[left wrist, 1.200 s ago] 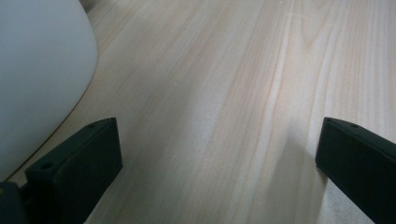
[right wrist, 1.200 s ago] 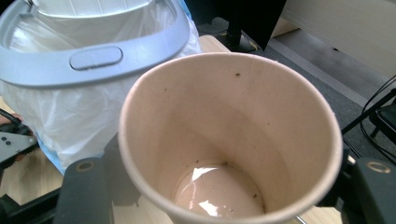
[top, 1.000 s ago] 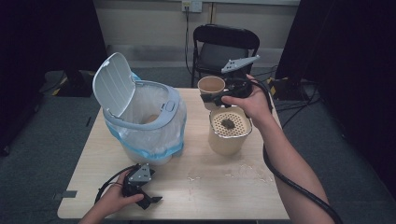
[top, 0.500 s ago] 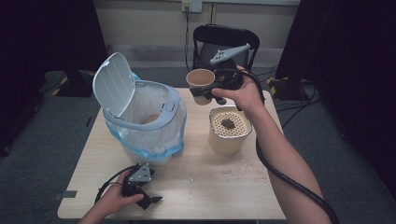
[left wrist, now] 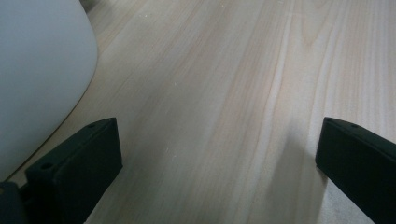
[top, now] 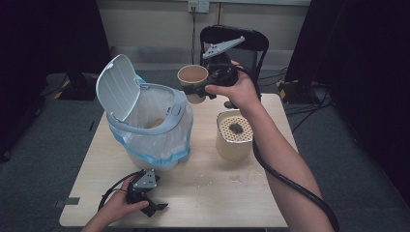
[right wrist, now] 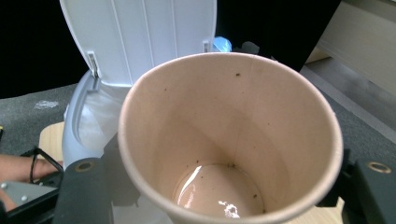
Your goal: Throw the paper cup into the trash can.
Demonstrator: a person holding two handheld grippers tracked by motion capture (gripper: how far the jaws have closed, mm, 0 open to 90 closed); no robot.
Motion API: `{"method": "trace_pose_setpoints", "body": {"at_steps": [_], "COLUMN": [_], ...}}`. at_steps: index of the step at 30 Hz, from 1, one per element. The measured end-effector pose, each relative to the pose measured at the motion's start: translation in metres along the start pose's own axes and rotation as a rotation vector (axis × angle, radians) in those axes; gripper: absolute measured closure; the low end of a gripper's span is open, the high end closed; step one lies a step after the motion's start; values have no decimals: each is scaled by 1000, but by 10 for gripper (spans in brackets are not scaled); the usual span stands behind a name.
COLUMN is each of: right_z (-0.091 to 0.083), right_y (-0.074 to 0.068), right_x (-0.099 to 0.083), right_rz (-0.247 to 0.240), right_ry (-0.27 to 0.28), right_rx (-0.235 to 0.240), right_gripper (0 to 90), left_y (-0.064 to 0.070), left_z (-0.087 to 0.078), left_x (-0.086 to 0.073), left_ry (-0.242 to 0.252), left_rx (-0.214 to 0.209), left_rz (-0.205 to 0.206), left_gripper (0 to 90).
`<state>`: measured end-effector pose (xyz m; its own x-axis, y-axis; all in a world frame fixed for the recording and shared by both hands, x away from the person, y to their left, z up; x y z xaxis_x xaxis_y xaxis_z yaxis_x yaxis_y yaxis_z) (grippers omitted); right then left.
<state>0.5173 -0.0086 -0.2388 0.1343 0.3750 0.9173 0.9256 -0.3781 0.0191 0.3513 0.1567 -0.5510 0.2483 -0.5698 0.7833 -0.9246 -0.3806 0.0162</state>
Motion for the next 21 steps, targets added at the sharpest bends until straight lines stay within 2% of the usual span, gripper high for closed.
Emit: {"method": "trace_pose_setpoints", "body": {"at_steps": [11, 21], "right_z": [17, 43], "right_y": [-6, -21], "right_x": [17, 29], "right_rz": [-19, -39], "right_ry": [4, 2], "right_rx": [16, 58], "right_gripper": [293, 292], "left_y": [0, 0], "left_z": [0, -1], "left_x": [0, 0], "left_ry": [0, -7], "left_rx": [1, 3], "left_rz": [2, 5], "left_gripper": [0, 0]}}
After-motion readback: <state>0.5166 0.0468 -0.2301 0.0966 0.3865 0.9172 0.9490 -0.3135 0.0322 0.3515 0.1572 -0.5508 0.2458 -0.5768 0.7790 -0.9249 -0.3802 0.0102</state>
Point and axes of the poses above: each handheld gripper's, and its own axes: z roughly forward along the jaws, x roughly out of its top, y roughly to its right, the point moved 7 cm from there along z, roughly forward along the jaws, and after that the axes turned 6 degrees about y, right-handed, at the moved point
